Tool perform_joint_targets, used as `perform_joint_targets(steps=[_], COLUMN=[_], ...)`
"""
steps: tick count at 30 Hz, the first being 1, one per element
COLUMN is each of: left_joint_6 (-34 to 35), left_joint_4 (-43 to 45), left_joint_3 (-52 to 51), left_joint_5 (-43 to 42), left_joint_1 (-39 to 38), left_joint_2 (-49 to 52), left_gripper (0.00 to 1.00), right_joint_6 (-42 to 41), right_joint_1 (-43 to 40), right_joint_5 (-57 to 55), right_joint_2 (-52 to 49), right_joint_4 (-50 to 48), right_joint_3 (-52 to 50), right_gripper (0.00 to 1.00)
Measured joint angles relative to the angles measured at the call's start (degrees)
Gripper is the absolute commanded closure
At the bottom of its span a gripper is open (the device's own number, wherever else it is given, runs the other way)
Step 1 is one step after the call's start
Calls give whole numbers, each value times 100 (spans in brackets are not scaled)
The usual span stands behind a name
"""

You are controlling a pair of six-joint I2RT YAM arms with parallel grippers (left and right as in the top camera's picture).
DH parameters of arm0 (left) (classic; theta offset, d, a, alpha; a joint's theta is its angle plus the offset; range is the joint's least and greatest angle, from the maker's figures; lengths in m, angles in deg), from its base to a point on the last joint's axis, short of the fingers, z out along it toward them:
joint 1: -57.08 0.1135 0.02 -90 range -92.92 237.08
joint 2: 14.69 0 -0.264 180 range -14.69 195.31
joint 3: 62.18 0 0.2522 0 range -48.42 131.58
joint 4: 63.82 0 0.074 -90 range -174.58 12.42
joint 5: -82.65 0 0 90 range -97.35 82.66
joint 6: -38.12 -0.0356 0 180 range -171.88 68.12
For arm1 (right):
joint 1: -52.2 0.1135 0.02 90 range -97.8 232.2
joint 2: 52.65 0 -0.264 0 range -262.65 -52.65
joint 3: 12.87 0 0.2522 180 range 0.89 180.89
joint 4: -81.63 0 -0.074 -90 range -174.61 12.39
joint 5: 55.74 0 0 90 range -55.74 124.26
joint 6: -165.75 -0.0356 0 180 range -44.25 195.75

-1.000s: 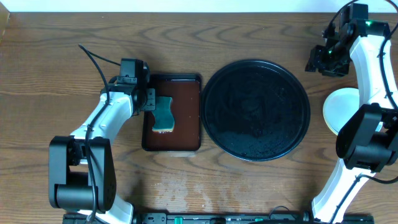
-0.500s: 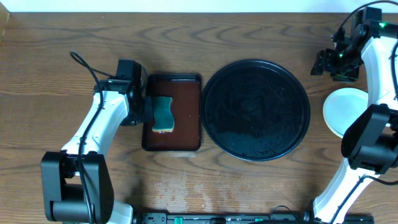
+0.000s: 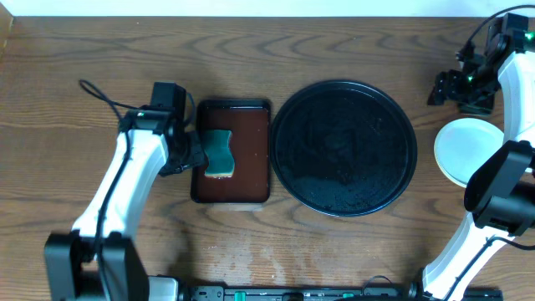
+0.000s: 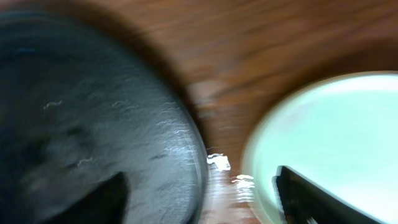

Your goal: Clean dirty plates on tray and stack at the side

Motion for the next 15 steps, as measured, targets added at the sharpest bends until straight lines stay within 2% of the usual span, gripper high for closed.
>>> perform_joint_targets(steps=[2, 4, 5, 6, 9, 14, 15], left_joint_6=[125, 201, 236, 262, 332, 372, 372], left_joint_4=[46, 118, 153, 184, 238, 328, 352], left_joint_3=[0, 0, 2, 2, 2, 2, 2], left_joint_5=[79, 212, 269, 332, 487, 769, 807], left_joint_1=[0, 0, 0, 0, 0, 7, 13], left_joint_2=[-275, -551, -651, -721, -787, -756, -750], left_gripper=[40, 40, 40, 40, 54, 53, 50], right_joint_6=[177, 380, 415, 457, 522, 599, 603], right_joint_1=[68, 267, 393, 533, 1163, 2452, 2708], right_joint_5=[597, 1099, 1261, 1392, 1690, 1906, 1923], right_joint_2=[0, 0, 0, 0, 7, 37, 37], right_joint_4=[212, 481, 577, 675, 966, 1047, 988], right_joint_3=[2, 2, 2, 2, -81, -804, -990], right_gripper=[55, 89, 99, 99, 99, 99, 99])
